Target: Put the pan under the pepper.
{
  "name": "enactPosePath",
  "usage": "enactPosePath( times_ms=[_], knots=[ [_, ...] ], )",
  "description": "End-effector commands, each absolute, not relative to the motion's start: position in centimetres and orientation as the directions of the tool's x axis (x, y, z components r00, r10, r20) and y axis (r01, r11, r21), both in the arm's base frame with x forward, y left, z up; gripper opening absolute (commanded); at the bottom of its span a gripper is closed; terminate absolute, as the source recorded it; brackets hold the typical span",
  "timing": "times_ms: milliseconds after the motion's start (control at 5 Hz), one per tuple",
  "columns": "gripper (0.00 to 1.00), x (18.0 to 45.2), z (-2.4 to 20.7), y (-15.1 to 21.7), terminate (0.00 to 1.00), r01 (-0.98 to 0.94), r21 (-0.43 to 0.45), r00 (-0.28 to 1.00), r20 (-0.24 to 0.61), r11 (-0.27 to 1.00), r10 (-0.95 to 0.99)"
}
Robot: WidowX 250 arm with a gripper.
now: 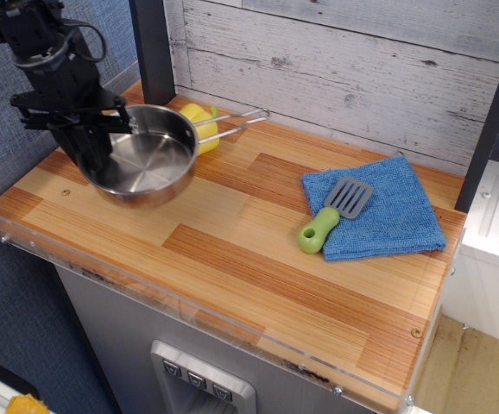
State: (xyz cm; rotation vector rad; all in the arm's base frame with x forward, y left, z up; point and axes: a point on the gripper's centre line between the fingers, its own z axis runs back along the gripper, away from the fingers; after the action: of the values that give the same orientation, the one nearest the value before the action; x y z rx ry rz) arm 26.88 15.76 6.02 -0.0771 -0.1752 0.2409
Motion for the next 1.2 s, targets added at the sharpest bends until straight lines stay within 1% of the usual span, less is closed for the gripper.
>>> enactPosePath(
  times_ms=[0, 200, 400, 600, 800, 1000],
  knots=[
    [0.0, 27.6, 5.1, 19.7, 0.0, -0.16, -0.157, 0.986, 0.031, 0.975, 0.167],
    [0.0, 27.8, 4.5, 19.8, 0.0, -0.086, -0.194, 0.996, -0.047, 0.977, 0.079],
    [0.0, 28.1, 3.7, 18.9, 0.0, 0.0, -0.216, 0.995, -0.1, 0.976, -0.022],
    [0.0, 28.2, 3.5, 18.2, 0.0, 0.035, -0.192, 0.995, -0.088, 0.981, -0.053],
    [0.0, 28.4, 3.8, 16.6, 0.0, 0.063, -0.107, 0.998, 0.02, 0.992, -0.061],
    [0.0, 28.5, 3.9, 14.8, 0.0, 0.078, -0.037, 0.995, 0.073, 0.996, -0.075]
  ],
)
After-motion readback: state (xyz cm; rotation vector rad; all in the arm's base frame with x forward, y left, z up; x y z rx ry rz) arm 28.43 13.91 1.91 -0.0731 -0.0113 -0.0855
